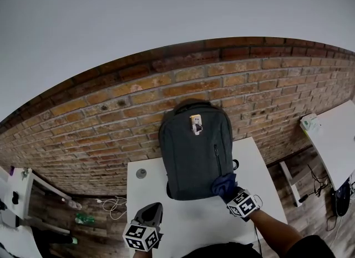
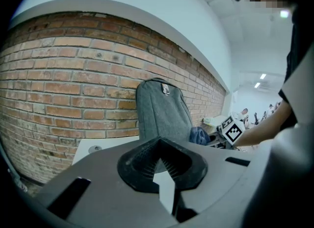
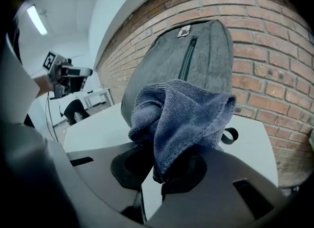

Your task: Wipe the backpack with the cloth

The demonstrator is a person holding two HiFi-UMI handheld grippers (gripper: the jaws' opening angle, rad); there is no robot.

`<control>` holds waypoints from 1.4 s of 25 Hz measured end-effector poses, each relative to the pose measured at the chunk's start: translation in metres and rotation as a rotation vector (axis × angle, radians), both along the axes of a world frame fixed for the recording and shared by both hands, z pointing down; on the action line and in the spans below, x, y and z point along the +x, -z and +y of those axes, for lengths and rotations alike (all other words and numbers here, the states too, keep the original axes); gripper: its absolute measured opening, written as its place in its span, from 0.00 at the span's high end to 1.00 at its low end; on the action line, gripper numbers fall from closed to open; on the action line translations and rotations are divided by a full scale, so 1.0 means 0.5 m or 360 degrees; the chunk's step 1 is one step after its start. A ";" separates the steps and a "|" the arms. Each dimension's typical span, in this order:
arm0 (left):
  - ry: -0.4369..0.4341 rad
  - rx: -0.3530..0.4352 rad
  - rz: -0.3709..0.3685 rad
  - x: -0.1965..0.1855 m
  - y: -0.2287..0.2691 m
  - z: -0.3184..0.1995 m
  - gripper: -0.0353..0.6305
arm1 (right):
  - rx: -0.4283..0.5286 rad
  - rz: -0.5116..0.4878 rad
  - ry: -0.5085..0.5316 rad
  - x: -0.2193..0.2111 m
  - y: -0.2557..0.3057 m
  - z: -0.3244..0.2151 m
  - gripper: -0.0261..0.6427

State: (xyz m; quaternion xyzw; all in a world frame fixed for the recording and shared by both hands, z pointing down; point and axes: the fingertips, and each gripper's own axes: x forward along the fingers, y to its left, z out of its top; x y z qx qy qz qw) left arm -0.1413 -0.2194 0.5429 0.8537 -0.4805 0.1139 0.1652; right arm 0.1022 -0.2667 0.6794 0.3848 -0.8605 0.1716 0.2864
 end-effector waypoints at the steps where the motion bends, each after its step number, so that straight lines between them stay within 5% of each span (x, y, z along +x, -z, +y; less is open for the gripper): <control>1: 0.0000 0.0004 0.0000 -0.001 0.002 -0.001 0.96 | -0.0014 0.0016 0.0005 -0.003 -0.013 0.007 0.90; 13: 0.0028 -0.0004 -0.0011 -0.017 0.001 0.003 0.96 | -0.0161 -0.0067 0.0026 -0.100 -0.051 0.014 0.90; 28: 0.0079 0.0002 0.0014 -0.030 -0.004 0.009 0.96 | 0.0116 -0.0241 0.0087 -0.142 0.164 -0.071 0.90; 35: 0.0104 0.0007 0.0038 -0.040 -0.007 0.014 0.96 | 0.0257 -0.0295 -0.0102 -0.115 0.290 -0.198 0.90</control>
